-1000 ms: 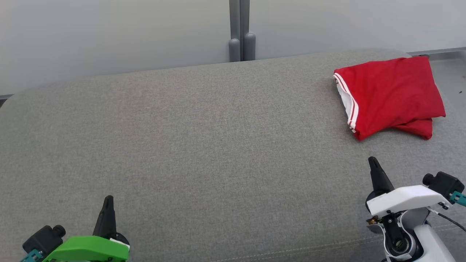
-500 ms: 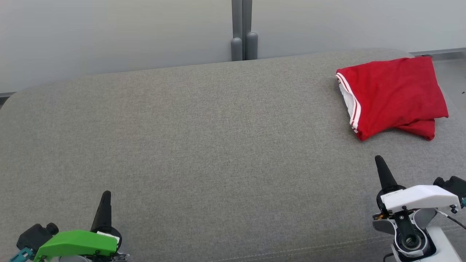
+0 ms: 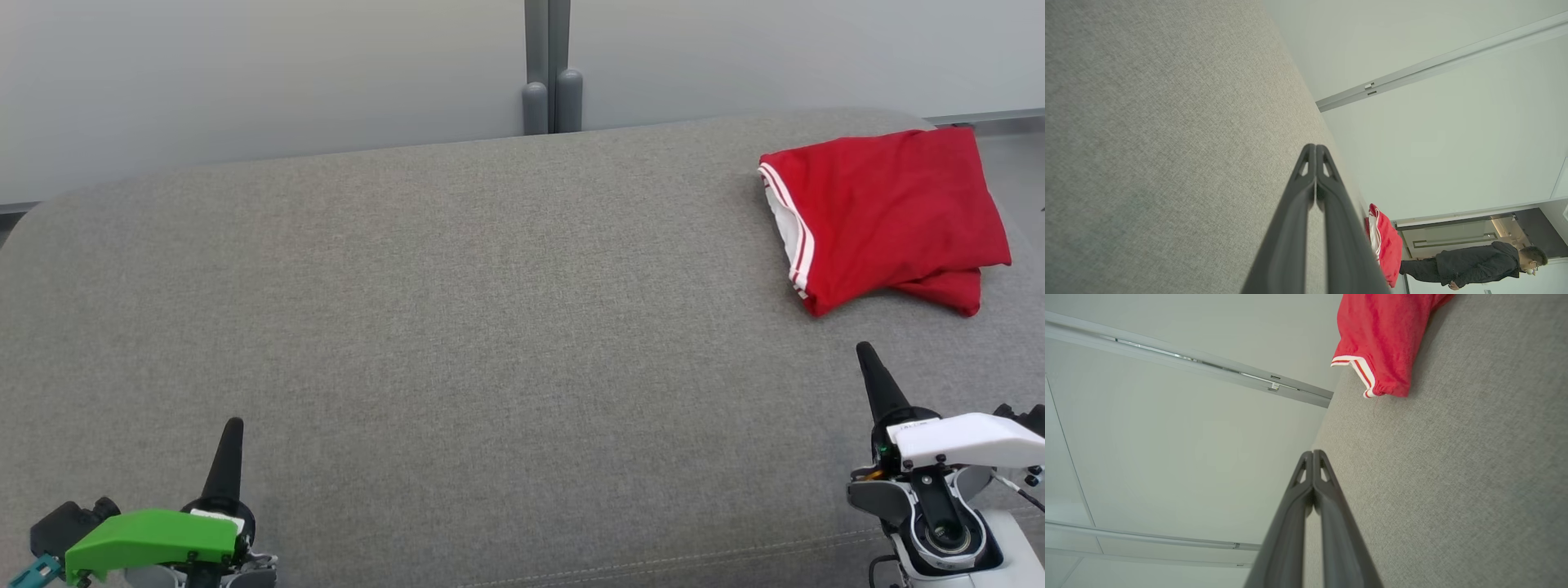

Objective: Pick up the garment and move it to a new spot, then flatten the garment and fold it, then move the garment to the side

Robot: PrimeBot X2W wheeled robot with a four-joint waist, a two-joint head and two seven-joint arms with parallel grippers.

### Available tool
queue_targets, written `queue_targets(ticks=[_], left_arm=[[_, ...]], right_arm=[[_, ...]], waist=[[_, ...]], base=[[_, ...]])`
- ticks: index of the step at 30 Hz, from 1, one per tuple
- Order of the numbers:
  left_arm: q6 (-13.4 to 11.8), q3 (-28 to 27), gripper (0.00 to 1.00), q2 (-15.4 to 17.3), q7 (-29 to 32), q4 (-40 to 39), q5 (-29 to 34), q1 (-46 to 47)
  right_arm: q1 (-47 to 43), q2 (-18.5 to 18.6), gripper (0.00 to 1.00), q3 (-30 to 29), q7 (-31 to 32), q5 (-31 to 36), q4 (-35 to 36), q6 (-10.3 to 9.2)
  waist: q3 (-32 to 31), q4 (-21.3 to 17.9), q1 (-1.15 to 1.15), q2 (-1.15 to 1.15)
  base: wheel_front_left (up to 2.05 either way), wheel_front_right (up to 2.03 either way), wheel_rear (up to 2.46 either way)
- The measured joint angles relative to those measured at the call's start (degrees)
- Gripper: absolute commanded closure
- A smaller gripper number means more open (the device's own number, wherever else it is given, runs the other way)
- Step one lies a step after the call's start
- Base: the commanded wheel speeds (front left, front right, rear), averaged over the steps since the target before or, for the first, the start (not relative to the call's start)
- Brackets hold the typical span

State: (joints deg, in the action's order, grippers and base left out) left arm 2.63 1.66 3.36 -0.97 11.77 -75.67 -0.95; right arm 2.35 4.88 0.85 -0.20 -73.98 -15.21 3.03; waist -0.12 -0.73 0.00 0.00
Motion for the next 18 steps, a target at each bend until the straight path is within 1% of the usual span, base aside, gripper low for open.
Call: queue_targets(ticks=[12, 15, 18], left_arm=[[1.99, -1.37, 1.0, 0.3, 2.03, 1.49, -9.45, 1.37], [2.47, -1.62, 1.0, 0.36, 2.66, 2.01, -11.02, 1.77], [2.93, -1.85, 1.0, 0.41, 3.24, 2.3, -13.55, 2.41]], right_arm=[[0.65, -0.64, 1.0, -3.18, 2.43, -9.42, -0.29, 1.98], [0.66, -0.83, 1.0, -3.94, 2.96, -11.51, -0.35, 2.05], [0.7, -0.93, 1.0, -4.67, 3.48, -13.92, -0.42, 2.63]], waist=[[0.15, 0.36, 0.0, 0.0], [0.18, 0.45, 0.0, 0.0], [0.21, 0.53, 0.0, 0.0]], base=[[0.0, 0.0, 0.0], [0.0, 0.0, 0.0], [0.0, 0.0, 0.0]])
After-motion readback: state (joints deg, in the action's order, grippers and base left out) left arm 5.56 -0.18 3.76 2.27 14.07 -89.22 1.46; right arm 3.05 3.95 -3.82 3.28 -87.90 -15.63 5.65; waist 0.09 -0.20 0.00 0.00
